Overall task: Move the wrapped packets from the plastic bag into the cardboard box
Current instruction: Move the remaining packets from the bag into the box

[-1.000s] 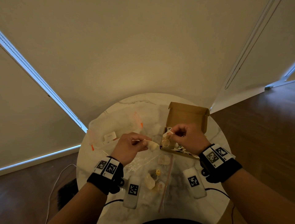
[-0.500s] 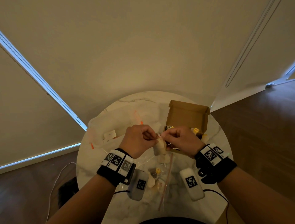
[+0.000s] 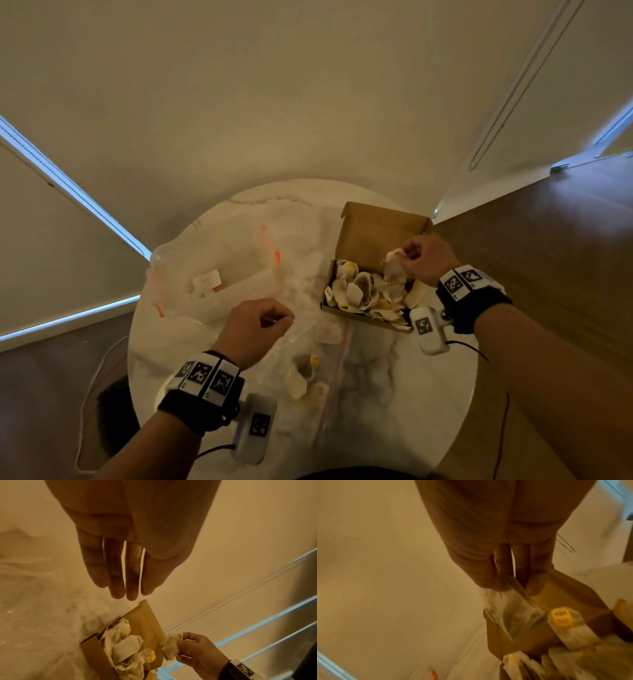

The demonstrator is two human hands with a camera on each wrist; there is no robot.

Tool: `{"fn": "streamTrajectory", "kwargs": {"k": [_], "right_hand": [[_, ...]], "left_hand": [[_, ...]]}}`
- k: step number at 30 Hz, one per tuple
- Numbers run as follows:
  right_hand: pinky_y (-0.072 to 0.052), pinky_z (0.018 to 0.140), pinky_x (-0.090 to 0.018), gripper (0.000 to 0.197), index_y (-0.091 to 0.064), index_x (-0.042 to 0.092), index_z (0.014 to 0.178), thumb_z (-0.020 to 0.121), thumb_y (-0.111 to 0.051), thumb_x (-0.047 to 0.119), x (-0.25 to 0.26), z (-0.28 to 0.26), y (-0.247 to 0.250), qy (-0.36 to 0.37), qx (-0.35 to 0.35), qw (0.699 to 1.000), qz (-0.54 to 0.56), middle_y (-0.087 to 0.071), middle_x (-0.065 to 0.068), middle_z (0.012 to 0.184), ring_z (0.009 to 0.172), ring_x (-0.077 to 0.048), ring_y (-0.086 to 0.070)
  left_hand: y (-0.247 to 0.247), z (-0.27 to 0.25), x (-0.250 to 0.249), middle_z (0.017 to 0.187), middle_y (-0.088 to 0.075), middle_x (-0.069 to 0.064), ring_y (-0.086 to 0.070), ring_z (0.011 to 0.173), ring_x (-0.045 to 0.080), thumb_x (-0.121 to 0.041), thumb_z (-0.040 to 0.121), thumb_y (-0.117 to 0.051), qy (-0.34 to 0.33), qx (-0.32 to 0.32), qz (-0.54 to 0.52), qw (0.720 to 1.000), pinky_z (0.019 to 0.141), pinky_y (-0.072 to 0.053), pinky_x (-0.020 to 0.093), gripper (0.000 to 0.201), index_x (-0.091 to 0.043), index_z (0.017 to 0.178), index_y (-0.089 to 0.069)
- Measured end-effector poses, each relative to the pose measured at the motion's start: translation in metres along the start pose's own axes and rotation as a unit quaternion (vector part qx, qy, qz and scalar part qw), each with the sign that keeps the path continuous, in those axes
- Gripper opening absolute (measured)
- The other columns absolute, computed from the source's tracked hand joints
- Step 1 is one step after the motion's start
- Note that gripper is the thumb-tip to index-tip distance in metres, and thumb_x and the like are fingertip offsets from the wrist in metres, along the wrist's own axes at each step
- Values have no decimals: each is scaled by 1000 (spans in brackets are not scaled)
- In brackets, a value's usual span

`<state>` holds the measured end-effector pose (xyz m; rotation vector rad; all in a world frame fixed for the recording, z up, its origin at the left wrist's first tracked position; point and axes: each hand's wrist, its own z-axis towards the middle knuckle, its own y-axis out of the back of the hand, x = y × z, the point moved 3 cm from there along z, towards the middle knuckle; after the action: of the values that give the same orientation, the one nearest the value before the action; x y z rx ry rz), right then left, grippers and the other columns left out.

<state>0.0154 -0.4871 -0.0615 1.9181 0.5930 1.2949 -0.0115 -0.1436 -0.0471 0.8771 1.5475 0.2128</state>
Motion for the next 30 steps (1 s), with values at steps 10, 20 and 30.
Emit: {"fn": "streamTrajectory", "kwargs": {"k": [10, 20, 30], "right_hand": [[-50, 90, -33, 24, -70, 15, 107, 89, -60, 28, -23, 32, -60, -44, 95, 983, -154, -65, -10, 116, 106, -29, -59], [-46, 73, -27, 10, -72, 11, 91, 87, -65, 17, -4, -61, -50, 99, 30, 995, -11, -67, -3, 85, 80, -17, -60], [-46, 73, -22, 15, -74, 16, 92, 87, -62, 22, -42, -135, -145, 66, 263, 958, -93, -71, -2, 93, 84, -14, -64]], "left_hand": [[-11, -12, 36, 72, -72, -8, -67, 65, 3, -16, 87, -70, 68, 13, 17, 997, 62, -50, 15, 9, -24, 83, -73], [-67, -25, 47, 103, -57, -11, -55, 86, 6, -33, 92, -60, 21, 180, 159, 971, 85, -50, 28, 19, -34, 111, -64], [-154, -48, 49, 147, -24, 15, -50, 118, 35, -19, 91, -61, -1, 255, 313, 915, 89, -52, 41, 56, -36, 138, -33]]}}
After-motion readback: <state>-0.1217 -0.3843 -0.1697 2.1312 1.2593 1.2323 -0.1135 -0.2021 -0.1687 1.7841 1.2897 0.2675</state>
